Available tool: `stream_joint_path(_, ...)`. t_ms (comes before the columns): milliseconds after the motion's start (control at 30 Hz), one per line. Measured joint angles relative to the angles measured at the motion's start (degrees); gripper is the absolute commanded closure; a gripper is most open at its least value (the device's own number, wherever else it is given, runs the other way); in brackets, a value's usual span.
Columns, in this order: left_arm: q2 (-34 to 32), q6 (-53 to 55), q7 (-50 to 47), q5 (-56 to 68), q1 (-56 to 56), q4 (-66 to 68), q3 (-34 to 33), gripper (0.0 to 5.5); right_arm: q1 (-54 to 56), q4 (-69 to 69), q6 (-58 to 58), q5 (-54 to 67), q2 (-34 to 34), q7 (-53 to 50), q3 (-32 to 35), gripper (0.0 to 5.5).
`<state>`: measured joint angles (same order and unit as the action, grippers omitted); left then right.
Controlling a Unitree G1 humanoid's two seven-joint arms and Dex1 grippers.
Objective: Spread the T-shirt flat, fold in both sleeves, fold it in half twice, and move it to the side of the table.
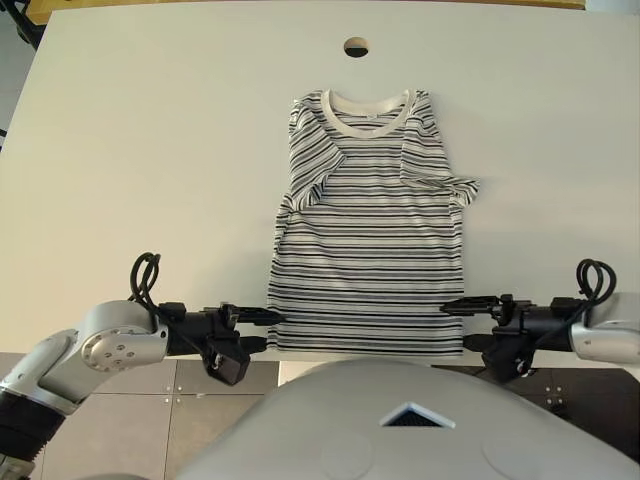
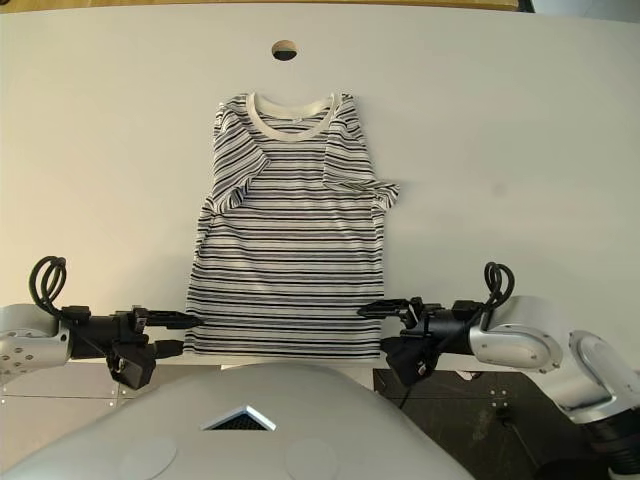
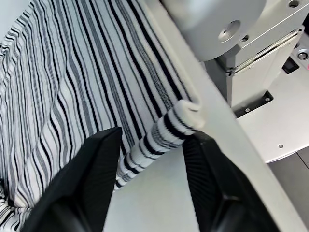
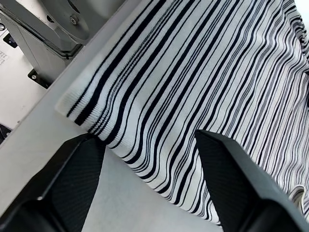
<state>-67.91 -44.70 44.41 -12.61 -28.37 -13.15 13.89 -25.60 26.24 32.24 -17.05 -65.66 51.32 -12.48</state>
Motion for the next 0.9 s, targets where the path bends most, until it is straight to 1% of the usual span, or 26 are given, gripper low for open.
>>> stream_joint_path(33,0.1,-0.5,0.1,0.0,0.1,0.6,0.1,3.97,0.0,0.0,0.0,0.5,0.0,0.3,0.0,2.87)
stream_joint_path(100,0.4,-1.1,0.4,0.1,1.4,1.6,0.9,4.23,0.0,0.1,0.0,1.5,0.0,0.9,0.0,3.17)
stream_joint_path(333,2.4,-3.0,1.3,0.6,4.5,5.4,2.7,5.34,-0.7,1.4,0.1,5.0,-0.4,2.8,0.0,4.42)
stream_joint_path(433,3.7,-3.0,1.4,1.2,5.4,6.2,3.7,5.40,0.3,0.7,0.2,5.5,0.0,2.8,0.0,4.91)
stream_joint_path(500,4.6,-3.1,1.4,2.6,5.4,6.4,4.3,5.40,0.2,-0.3,0.6,6.0,0.4,2.7,-0.2,5.32)
stream_joint_path(800,6.2,-3.0,1.8,13.8,5.3,6.0,4.4,5.40,-1.0,-3.3,1.0,6.0,4.3,-0.4,-0.6,5.37)
stream_joint_path(900,6.8,-3.0,2.0,19.6,5.4,5.5,3.7,5.40,-2.8,-4.1,1.0,7.8,5.1,-2.4,0.9,5.37)
